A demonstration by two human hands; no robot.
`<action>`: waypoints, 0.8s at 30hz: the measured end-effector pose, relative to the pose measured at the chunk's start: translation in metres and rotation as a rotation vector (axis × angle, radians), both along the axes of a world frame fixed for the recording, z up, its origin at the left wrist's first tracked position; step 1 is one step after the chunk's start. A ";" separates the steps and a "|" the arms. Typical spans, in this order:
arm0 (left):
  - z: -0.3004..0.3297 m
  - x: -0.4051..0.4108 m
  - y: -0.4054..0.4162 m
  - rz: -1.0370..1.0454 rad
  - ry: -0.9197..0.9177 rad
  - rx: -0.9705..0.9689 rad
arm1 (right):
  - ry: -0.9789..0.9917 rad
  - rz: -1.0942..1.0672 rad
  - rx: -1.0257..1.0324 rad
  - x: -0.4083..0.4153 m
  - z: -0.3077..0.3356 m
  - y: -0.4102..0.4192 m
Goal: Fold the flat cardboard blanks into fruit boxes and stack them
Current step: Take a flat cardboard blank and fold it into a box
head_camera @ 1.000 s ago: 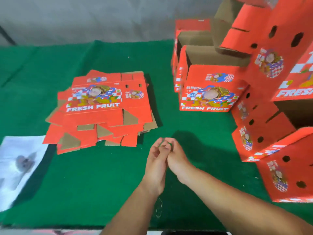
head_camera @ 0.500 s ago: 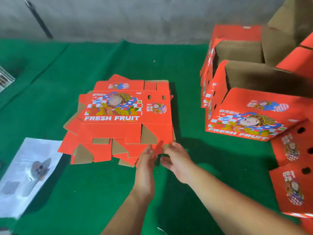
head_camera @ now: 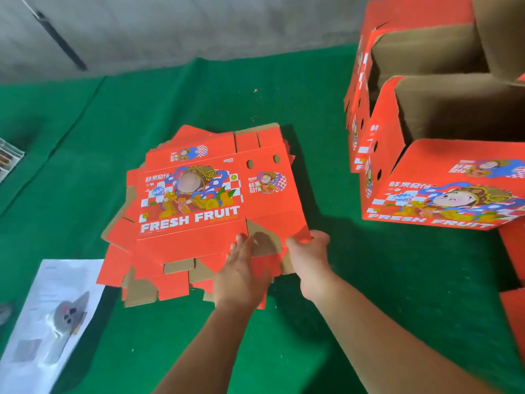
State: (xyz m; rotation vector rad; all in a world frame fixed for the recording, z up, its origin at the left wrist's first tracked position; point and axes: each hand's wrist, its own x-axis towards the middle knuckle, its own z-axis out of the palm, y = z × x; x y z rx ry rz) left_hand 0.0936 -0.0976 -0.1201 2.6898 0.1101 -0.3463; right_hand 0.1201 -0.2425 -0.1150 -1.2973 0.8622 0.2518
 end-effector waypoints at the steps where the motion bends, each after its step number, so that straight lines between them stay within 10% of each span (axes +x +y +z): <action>1: -0.001 -0.002 -0.004 -0.031 0.002 0.033 | -0.017 -0.031 -0.012 0.004 0.001 -0.002; 14: 0.039 -0.048 -0.006 -0.002 -0.247 0.208 | -0.239 0.052 0.055 -0.058 0.087 -0.058; 24: 0.080 -0.083 0.010 -0.271 -0.438 -0.103 | -0.488 -0.025 -0.247 -0.155 0.144 -0.086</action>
